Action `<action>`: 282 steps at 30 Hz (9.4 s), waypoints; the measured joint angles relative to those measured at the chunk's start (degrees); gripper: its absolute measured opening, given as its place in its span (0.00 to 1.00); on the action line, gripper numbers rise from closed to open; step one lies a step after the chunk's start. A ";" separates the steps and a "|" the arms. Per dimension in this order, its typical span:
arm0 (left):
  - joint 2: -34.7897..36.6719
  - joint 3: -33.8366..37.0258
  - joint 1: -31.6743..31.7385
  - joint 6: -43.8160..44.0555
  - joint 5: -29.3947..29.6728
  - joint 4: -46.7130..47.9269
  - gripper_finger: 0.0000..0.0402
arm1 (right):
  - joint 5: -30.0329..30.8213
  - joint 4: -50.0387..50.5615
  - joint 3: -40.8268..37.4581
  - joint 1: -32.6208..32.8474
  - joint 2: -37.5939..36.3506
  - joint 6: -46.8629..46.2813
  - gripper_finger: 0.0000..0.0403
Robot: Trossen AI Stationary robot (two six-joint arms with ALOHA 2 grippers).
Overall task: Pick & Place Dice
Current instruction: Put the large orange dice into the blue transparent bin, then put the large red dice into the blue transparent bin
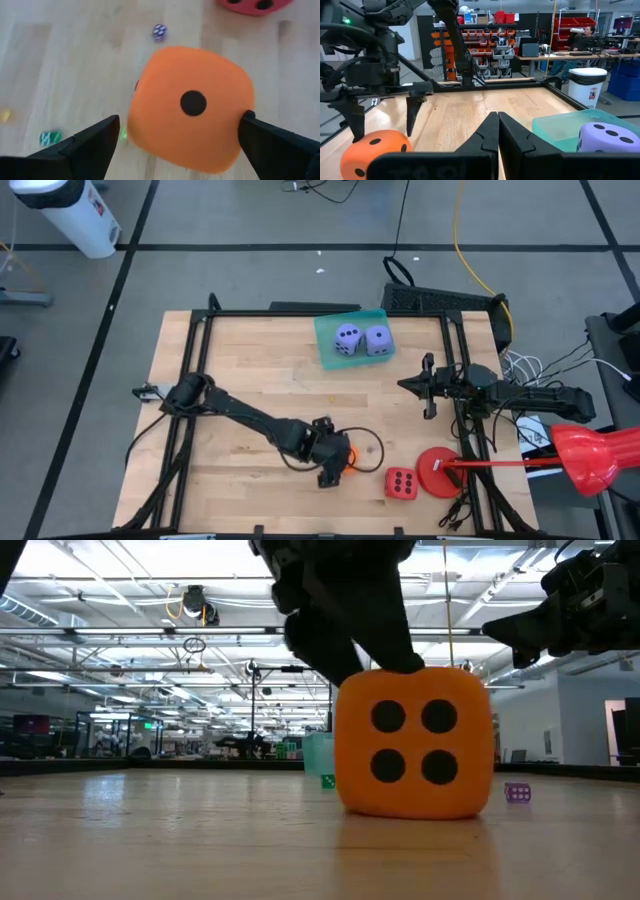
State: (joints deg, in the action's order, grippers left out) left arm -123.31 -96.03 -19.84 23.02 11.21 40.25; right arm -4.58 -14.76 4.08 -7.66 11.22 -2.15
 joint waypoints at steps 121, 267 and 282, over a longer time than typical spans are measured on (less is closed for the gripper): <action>3.95 0.31 2.69 -21.26 4.46 -6.76 0.99 | 0.01 -1.30 0.02 0.00 2.45 -0.17 0.00; 64.99 19.74 -14.22 -8.18 34.22 14.10 0.02 | -0.20 -1.71 0.02 0.04 3.39 -0.16 0.00; 84.63 66.69 0.44 -29.73 6.90 -45.91 0.01 | -1.13 -1.71 0.02 0.04 3.42 -0.13 0.00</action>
State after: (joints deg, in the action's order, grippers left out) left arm -38.68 -29.34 -19.39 -6.71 18.11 -5.66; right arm -5.71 -16.47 4.10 -7.62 14.64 -2.28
